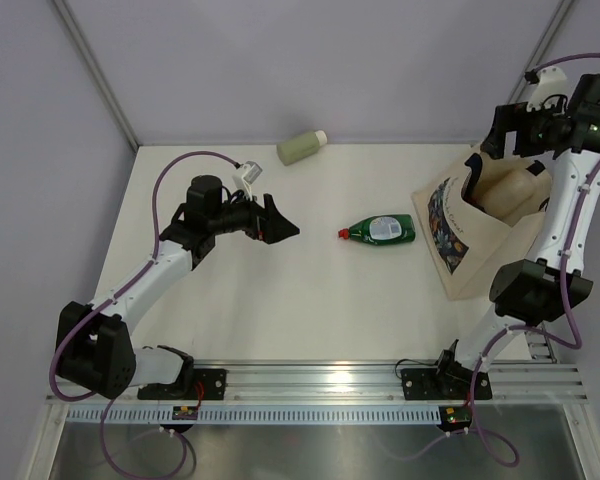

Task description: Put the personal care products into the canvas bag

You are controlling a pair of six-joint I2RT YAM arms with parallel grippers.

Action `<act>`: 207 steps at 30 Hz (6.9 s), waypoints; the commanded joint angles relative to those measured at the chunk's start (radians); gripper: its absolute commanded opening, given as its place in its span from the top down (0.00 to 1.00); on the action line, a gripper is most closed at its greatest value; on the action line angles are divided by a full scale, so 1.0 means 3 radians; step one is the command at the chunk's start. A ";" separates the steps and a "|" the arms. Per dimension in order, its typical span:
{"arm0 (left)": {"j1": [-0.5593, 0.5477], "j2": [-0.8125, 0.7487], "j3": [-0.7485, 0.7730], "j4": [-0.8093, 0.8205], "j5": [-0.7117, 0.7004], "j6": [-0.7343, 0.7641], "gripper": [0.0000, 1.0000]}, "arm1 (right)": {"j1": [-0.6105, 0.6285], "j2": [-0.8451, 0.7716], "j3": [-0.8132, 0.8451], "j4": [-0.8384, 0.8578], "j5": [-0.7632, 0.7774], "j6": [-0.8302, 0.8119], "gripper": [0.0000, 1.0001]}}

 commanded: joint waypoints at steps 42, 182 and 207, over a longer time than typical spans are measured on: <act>0.0204 -0.0616 -0.0223 -0.0382 -0.0356 0.0171 0.01 | 0.2355 0.1081 -0.1919 0.0065 0.1068 -0.3154 0.00; 0.0204 0.0274 0.0038 0.0354 0.0314 -0.0249 0.01 | 0.0452 -0.1531 -0.3365 0.0801 -0.1090 0.0537 1.00; 0.0209 0.1157 0.1422 -0.0412 -0.0754 0.0870 0.01 | 0.0575 -0.1276 -0.1551 0.0596 -0.0830 -0.0275 0.00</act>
